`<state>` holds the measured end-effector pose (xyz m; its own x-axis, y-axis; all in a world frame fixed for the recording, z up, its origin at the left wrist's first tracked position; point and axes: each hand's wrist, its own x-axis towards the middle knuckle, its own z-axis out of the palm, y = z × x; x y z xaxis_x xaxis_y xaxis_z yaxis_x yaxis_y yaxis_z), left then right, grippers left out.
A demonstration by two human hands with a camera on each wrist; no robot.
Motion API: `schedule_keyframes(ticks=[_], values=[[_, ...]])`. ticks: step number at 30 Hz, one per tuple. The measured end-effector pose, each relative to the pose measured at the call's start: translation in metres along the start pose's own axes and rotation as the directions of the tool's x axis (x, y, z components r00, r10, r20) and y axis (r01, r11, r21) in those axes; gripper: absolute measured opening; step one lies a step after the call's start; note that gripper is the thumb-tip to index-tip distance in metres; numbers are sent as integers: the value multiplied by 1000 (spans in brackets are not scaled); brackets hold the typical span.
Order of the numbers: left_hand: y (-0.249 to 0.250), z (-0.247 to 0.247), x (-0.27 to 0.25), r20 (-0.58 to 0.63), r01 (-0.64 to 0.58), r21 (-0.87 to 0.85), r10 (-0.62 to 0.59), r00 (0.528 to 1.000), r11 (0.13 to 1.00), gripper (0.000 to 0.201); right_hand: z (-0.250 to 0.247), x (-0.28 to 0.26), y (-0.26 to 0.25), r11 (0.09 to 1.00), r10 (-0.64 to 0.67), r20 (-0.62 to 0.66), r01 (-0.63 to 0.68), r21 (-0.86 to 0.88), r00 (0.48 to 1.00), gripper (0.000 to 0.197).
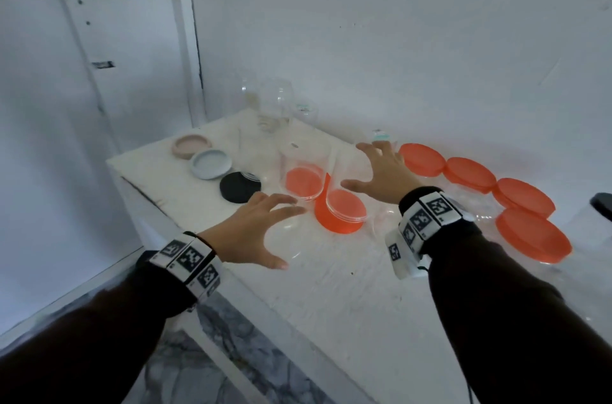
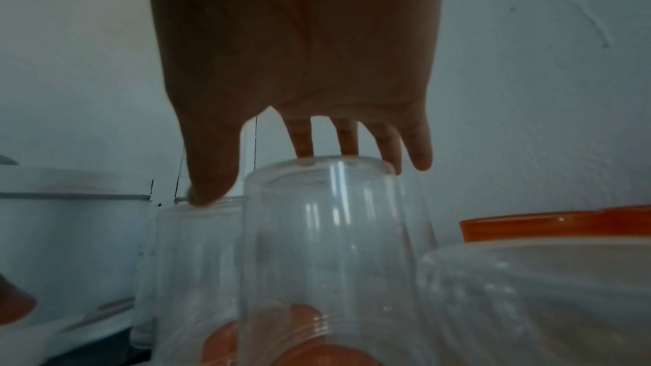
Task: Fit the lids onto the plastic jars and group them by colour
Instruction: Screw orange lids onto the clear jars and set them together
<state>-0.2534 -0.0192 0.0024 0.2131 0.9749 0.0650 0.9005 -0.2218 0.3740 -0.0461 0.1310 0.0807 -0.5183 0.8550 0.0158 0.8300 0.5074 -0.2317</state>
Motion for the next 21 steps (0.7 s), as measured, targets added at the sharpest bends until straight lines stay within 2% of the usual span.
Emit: schedule_keyframes(ticks=[6,10,18,21], values=[[-12,-7,-8,-59,-12,-51,9,998,999,95,6,13,-7,996,84,-35,-85,-37,996,90],[-13,-11,-6,-91,-5,-86,-3,996,996,96,4,15,-10,993,114,-39,-114,9,993,94],[-7,-25,3,-249,-40,-176,-5,969,984,90,-9,-7,-12,999,26,-91,-22,47,996,111],[-2,-29,9,-311,-51,-196,-13,950,979,92,-20,-21,-10,998,-18,-145,25,49,989,108]])
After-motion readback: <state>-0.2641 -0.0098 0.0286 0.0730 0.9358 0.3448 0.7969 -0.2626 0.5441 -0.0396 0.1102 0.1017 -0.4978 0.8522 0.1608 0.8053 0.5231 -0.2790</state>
